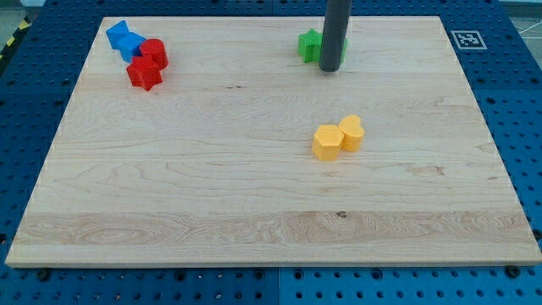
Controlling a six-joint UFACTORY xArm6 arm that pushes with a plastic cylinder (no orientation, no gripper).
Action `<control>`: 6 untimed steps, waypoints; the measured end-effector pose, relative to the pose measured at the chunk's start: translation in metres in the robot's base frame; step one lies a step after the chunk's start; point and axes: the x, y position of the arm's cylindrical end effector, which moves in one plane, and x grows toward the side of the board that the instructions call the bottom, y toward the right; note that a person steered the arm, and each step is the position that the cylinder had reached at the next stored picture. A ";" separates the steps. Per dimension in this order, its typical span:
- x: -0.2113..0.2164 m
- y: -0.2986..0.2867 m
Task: Push the green circle along with the green star to the top center
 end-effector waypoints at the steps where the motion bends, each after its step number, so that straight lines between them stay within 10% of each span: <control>1: 0.000 0.060; 6: -0.040 -0.018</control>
